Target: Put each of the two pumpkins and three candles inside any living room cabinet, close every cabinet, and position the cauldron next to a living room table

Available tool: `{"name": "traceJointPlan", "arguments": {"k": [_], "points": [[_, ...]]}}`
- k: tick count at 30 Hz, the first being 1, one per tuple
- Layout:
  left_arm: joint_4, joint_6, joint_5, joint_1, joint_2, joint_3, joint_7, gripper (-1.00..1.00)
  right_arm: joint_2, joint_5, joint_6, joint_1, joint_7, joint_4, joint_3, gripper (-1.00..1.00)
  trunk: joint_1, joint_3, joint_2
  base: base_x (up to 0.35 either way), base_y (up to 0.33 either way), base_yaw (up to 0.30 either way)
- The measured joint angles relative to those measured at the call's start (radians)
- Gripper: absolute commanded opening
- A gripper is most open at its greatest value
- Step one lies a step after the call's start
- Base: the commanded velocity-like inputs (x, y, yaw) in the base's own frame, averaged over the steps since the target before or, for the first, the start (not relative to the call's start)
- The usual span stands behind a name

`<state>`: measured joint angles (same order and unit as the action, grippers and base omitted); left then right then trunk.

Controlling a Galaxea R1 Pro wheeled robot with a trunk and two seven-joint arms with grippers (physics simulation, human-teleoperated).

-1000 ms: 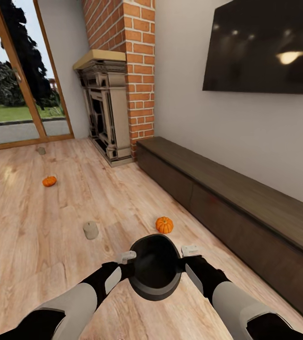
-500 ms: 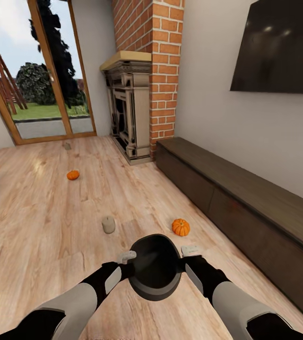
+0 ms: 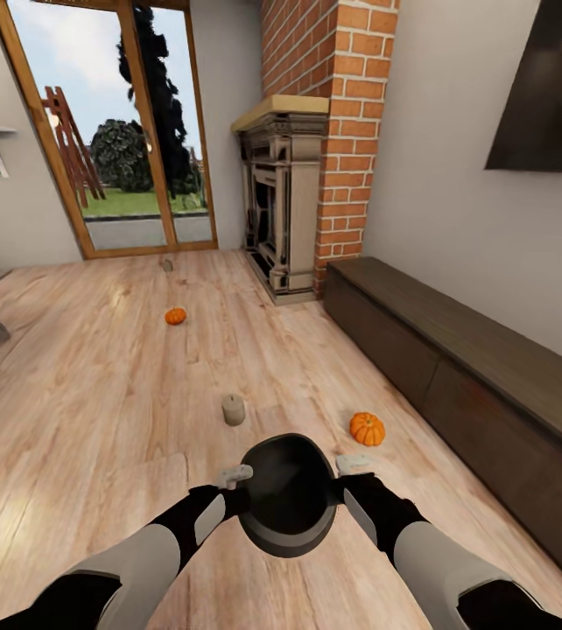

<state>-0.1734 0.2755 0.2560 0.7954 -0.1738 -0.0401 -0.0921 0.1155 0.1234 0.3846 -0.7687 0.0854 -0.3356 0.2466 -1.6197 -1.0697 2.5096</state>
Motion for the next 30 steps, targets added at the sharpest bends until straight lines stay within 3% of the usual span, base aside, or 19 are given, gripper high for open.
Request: {"name": "traceJointPlan", "arguments": {"k": [30], "points": [[0.0,0.0,0.0,0.0,0.0,0.0,0.0,-1.0,0.0,0.0,0.0,0.0,0.0,0.0,0.0,-1.0,0.0,0.0,0.0,0.0,0.0,0.278]]}}
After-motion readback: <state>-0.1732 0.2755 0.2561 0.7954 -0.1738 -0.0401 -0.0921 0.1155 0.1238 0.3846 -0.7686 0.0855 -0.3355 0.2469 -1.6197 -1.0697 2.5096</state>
